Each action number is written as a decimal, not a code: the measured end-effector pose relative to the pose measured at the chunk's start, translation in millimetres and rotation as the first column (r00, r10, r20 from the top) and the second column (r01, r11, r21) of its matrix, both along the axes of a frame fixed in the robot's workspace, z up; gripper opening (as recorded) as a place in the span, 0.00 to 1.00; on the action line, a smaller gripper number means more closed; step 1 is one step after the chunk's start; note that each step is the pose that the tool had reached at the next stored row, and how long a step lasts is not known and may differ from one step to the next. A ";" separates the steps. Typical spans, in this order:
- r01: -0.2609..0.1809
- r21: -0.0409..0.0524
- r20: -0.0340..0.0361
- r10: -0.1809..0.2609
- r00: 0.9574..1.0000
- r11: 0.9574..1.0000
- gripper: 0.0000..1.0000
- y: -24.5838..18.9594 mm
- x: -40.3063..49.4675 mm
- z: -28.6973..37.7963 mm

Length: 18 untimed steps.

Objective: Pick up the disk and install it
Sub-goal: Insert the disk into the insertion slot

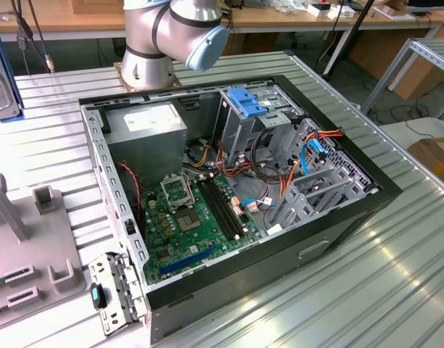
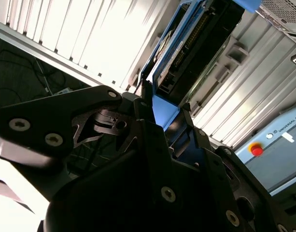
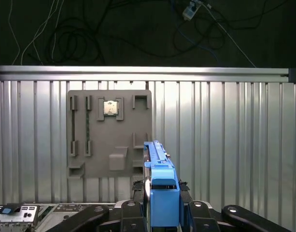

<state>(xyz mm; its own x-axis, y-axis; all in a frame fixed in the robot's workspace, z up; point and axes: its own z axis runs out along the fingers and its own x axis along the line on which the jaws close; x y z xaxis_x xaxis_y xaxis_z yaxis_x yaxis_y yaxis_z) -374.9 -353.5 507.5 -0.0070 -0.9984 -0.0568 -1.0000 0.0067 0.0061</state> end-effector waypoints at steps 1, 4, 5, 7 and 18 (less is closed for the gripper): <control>0.000 0.000 0.000 0.000 1.000 1.000 0.37 0.3 1.3 0.0; 0.000 0.000 0.000 0.000 1.000 1.000 0.37 1.7 5.5 0.0; 0.000 0.000 0.000 0.000 1.000 1.000 0.37 2.1 6.6 0.0; 0.000 0.000 0.000 0.000 1.000 1.000 0.37 2.4 7.4 0.0; 0.000 0.000 0.000 0.000 1.000 1.000 0.37 3.7 13.8 0.0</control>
<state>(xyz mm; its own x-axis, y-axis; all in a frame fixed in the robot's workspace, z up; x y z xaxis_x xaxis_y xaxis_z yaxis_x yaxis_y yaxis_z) -361.1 -349.8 507.4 -0.0072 -0.9984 -0.0568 -1.0000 0.0068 0.0060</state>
